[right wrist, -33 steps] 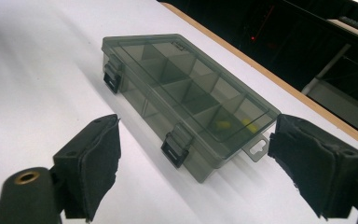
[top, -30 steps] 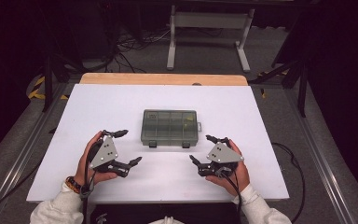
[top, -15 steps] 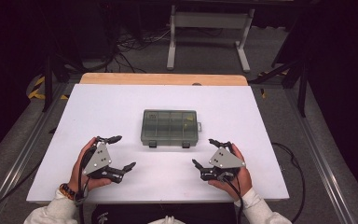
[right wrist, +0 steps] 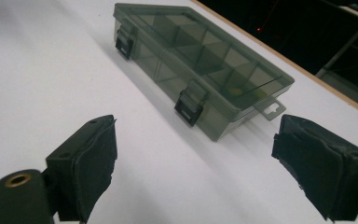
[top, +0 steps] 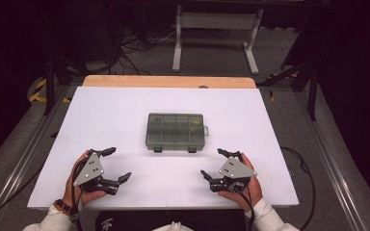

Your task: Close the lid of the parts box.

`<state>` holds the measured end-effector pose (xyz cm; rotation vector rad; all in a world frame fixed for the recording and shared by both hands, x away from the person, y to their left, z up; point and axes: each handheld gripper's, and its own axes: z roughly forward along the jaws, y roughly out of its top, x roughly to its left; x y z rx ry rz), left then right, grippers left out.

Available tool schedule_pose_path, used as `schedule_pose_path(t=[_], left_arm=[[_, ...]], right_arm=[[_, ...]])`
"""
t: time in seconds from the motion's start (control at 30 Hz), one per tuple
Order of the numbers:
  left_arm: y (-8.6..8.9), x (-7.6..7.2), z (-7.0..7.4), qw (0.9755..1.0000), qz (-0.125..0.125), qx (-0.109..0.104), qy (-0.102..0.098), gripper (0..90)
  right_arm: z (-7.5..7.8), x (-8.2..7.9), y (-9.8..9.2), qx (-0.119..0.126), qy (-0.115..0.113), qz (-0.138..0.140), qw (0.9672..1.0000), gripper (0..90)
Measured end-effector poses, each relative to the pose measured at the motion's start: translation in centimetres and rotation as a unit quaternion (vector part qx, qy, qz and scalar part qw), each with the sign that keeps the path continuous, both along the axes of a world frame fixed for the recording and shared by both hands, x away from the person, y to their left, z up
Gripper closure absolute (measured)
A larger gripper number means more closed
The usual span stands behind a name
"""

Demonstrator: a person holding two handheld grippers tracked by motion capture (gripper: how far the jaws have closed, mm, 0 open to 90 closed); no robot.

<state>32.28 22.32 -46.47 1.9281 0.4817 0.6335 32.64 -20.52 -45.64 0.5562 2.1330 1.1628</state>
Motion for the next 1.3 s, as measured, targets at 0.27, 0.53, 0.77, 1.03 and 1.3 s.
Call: schedule_pose_path(t=[0.27, 0.53, 0.77, 1.03, 1.3], left_arm=[[0.32, -0.06, 0.09, 1.0, 0.005, 0.004, -0.004, 6.3], [0.32, -0.11, -0.07, 1.0, 0.001, 0.005, -0.004, 6.3], [0.33, 0.01, -0.03, 1.0, 0.001, 0.005, -0.005, 6.2], [0.25, 0.18, -0.15, 1.0, 0.002, 0.009, -0.001, 6.2], [0.26, 0.44, -0.22, 1.0, 0.003, 0.007, 0.004, 6.2]], right_arm=[[-0.05, -0.16, 0.0, 0.011, -0.007, 0.005, 0.9999, 13.3], [0.01, -0.19, 0.25, 0.007, -0.007, 0.003, 0.9999, 13.4], [0.04, -0.23, 0.19, 0.009, -0.008, 0.0, 0.9999, 13.4], [0.08, -0.16, 0.02, 0.012, -0.01, -0.002, 0.9999, 13.6], [0.0, -0.09, -0.03, 0.01, -0.01, -0.002, 0.9999, 14.2]])
